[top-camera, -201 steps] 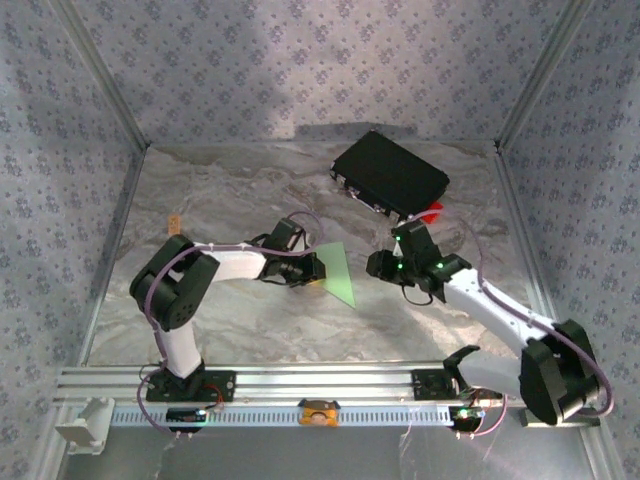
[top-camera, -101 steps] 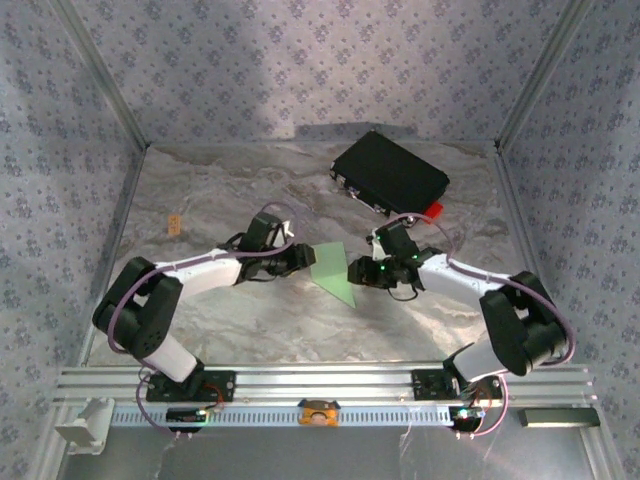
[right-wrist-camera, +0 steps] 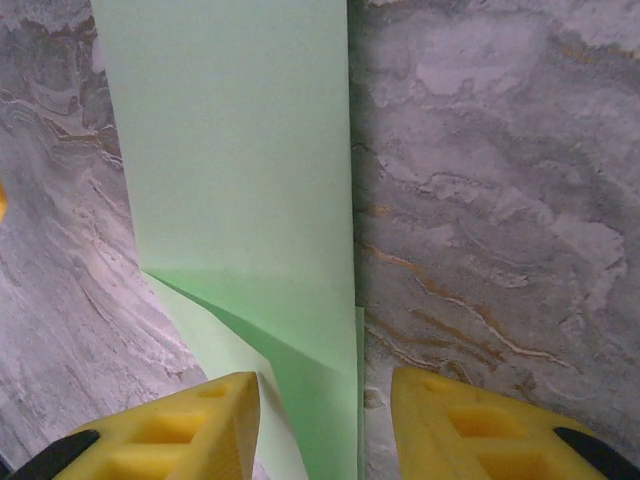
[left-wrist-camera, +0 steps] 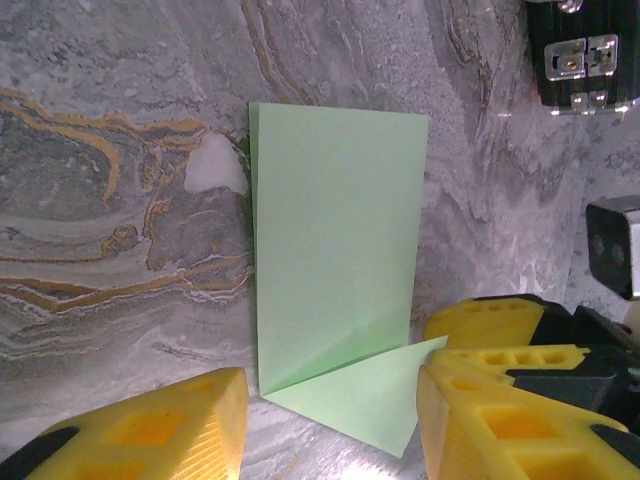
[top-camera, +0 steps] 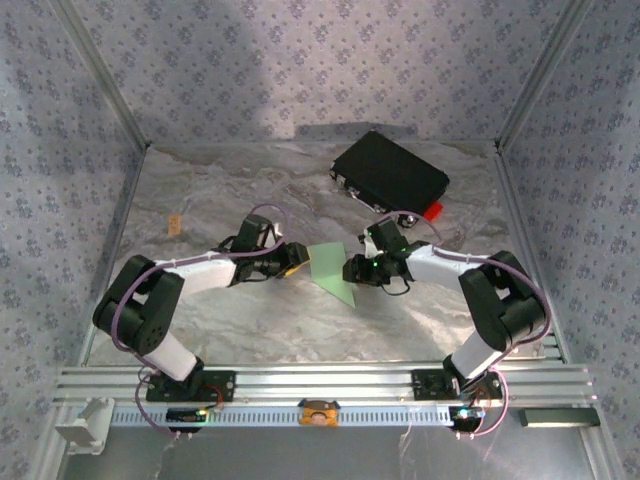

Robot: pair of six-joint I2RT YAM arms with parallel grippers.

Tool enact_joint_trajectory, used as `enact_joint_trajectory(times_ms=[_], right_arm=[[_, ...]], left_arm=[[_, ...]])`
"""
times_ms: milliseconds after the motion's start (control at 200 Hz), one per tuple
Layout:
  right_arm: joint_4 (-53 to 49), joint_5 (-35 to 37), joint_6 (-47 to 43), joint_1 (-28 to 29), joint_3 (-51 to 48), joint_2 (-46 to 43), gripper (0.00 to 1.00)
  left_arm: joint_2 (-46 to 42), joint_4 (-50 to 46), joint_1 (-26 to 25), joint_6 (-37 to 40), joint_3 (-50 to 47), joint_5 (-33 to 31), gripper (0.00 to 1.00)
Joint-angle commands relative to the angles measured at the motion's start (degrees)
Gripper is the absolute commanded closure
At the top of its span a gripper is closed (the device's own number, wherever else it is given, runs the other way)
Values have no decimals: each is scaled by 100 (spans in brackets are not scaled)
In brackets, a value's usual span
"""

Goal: Fold a paper plane with a square sheet of paper (pick it up from the middle)
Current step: Fourth fold the wing at the center of the table.

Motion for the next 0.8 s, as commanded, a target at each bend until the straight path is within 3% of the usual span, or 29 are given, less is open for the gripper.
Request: enact_joint_trajectory(times_ms=[0, 435, 795], right_arm=[[-36, -160, -192, -11, 159, 140, 61], [31, -265, -307, -60, -29, -88, 74], [39, -288, -304, -73, -52, -176, 77]], left_arm=[[51, 182, 32, -92, 23, 42, 52], [149, 242, 34, -129, 27, 97, 49], [219, 248, 25, -166, 51, 205, 48]])
